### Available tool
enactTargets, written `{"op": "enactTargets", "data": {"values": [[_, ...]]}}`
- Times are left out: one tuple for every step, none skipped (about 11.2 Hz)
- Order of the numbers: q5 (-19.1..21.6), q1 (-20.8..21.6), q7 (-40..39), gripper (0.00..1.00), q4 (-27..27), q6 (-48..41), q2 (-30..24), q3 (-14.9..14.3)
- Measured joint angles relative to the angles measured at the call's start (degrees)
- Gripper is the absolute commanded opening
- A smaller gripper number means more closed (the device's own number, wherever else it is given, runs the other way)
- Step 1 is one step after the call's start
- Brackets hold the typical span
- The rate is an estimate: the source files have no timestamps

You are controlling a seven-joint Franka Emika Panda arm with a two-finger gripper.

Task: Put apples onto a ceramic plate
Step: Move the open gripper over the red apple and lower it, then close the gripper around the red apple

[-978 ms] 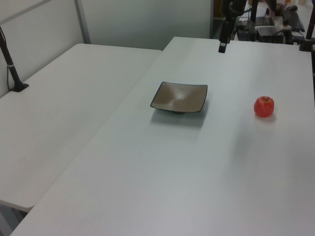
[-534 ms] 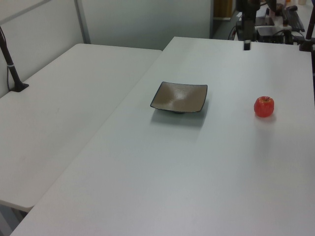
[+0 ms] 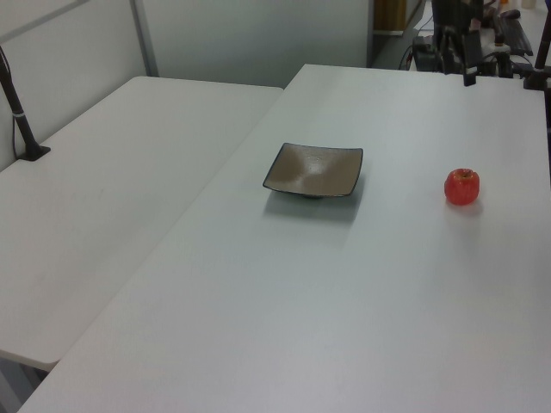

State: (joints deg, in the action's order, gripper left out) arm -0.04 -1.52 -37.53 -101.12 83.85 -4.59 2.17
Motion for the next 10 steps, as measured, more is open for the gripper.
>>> {"op": "enactTargets", "data": {"values": [[-0.2, -1.6, -2.7, 1.00, -2.2, 0.1, -0.1, -0.1], [-0.2, -2.5, -3.8, 1.00, -4.5, 1.5, -0.3, -0.1], [-0.2, -2.9, -4.2, 1.00, -8.1, 5.1, -1.0, -0.1], [-0.2, -2.9, -4.3, 1.00, -12.2, 9.4, -1.6, 0.0], [-0.5, -2.9, -4.3, 1.00, -17.0, 13.8, -2.3, 0.2], [-1.0, -2.8, -4.3, 1.00, -20.9, 17.6, -2.7, 0.3], [-1.6, -2.8, -4.3, 1.00, -24.6, 21.7, -3.0, 0.4], [-2.0, -2.8, -4.3, 1.00, -27.6, 25.2, -3.1, 0.5], [-2.8, -2.8, -4.3, 1.00, -30.2, 28.4, -3.1, 0.5], [-3.3, -2.8, -4.3, 1.00, -32.7, 32.1, -3.2, 0.6]]}}
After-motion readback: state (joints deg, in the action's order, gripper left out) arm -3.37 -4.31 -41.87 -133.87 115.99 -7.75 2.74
